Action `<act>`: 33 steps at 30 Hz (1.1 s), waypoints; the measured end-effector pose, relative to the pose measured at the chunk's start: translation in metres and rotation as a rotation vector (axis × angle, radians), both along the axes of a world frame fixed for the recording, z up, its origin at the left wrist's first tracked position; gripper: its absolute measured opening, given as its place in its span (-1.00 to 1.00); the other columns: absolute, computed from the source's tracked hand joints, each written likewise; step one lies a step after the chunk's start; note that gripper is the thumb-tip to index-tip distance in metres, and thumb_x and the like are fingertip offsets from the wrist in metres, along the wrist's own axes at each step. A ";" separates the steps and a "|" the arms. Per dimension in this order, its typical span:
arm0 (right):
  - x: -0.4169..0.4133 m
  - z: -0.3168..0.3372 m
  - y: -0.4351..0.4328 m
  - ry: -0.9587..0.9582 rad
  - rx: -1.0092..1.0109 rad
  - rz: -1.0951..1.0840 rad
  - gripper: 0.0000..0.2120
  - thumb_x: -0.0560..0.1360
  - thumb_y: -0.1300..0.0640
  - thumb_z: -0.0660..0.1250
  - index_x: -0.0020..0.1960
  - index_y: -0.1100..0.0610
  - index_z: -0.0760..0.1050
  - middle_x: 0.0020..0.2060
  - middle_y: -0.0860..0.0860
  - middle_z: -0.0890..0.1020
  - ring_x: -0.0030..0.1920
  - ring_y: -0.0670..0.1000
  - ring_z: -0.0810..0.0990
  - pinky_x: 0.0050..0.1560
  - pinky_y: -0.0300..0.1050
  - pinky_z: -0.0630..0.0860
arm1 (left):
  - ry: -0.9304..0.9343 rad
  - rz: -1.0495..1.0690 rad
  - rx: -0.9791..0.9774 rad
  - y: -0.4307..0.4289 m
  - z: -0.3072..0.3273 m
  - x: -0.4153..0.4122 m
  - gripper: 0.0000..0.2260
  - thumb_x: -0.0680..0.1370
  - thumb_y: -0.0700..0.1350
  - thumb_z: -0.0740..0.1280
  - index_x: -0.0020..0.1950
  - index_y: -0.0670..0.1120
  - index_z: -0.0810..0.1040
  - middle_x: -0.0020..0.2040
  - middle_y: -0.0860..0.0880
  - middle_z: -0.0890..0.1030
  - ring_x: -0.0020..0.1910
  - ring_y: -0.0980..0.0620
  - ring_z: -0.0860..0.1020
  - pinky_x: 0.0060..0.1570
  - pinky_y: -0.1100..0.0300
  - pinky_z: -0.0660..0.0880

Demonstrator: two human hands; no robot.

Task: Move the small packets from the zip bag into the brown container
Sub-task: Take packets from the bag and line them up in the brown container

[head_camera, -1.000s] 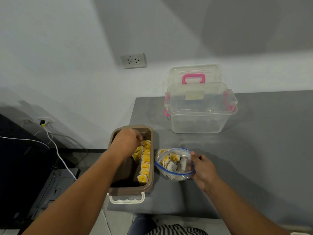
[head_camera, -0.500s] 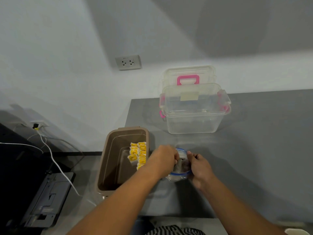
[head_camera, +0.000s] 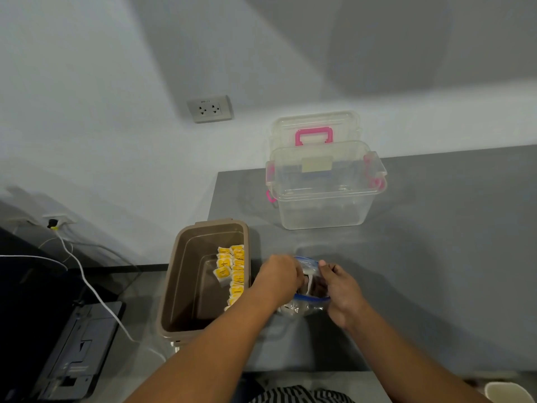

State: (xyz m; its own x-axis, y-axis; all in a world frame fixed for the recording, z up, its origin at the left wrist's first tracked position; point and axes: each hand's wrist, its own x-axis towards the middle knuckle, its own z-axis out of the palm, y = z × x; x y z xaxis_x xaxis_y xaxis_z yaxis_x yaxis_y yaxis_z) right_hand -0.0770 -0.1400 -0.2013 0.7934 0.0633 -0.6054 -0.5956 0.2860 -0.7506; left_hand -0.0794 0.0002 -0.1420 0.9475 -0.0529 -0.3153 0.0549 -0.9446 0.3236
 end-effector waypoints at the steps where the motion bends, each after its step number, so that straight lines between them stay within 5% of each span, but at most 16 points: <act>1: 0.000 0.000 0.000 0.004 0.010 -0.006 -0.81 0.65 0.07 0.29 -0.03 0.18 0.52 -0.17 0.16 0.71 -0.22 0.11 0.70 -0.21 0.01 0.60 | 0.027 -0.001 0.007 -0.003 0.002 -0.001 -0.78 0.62 0.02 0.31 0.08 -0.08 0.68 -0.03 -0.08 0.67 -0.04 -0.07 0.65 0.01 0.08 0.61; 8: 0.001 0.002 0.003 -0.001 0.045 -0.032 -0.82 0.65 0.11 0.29 0.04 0.24 0.52 -0.12 0.20 0.71 -0.15 0.18 0.69 -0.10 0.10 0.65 | 0.063 -0.046 0.126 -0.010 0.002 -0.004 -0.78 0.61 -0.04 0.30 0.14 -0.07 0.67 0.01 -0.08 0.67 -0.05 -0.05 0.64 0.04 0.07 0.62; 13: 0.002 0.000 0.003 0.001 0.051 -0.052 -0.84 0.64 0.09 0.30 -0.04 0.17 0.51 -0.27 0.10 0.72 -0.29 0.05 0.69 -0.26 -0.03 0.59 | 0.008 0.000 0.042 -0.006 0.003 -0.002 -0.79 0.59 -0.08 0.28 0.02 -0.08 0.71 -0.06 -0.06 0.70 -0.12 -0.03 0.65 -0.02 0.06 0.64; 20: 0.005 0.003 0.006 -0.007 0.060 -0.055 -0.83 0.65 0.11 0.30 -0.07 0.19 0.52 -0.26 0.11 0.70 -0.25 0.08 0.67 -0.18 0.01 0.61 | 0.001 0.146 -0.122 -0.002 0.012 0.003 -0.89 0.44 -0.10 0.41 -0.18 -0.14 0.65 -0.26 -0.09 0.66 -0.24 -0.06 0.65 -0.14 0.04 0.65; 26: 0.007 0.005 0.004 -0.001 0.064 -0.047 -0.83 0.65 0.12 0.29 -0.04 0.20 0.52 -0.19 0.15 0.72 -0.15 0.13 0.68 -0.09 0.06 0.62 | 0.029 0.089 -0.231 0.005 0.013 0.000 -0.90 0.55 -0.17 0.35 -0.01 -0.03 0.65 -0.05 -0.02 0.66 -0.12 0.05 0.62 -0.09 0.16 0.61; 33: 0.009 0.005 0.003 0.010 0.023 -0.018 -0.83 0.65 0.10 0.28 0.02 0.21 0.54 -0.06 0.20 0.73 -0.04 0.19 0.71 0.02 0.16 0.64 | -0.057 -0.043 -0.062 0.011 0.026 0.007 -0.74 0.60 -0.20 0.30 0.18 0.05 0.68 0.09 -0.01 0.68 -0.01 0.03 0.65 0.11 0.13 0.59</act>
State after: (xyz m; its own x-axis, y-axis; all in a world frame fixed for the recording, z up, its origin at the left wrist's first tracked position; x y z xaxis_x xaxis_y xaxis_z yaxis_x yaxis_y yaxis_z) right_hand -0.0678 -0.1366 -0.1959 0.7887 0.0631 -0.6115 -0.5973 0.3140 -0.7380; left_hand -0.0728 0.0112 -0.1158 0.9603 -0.1115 -0.2558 -0.0053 -0.9238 0.3827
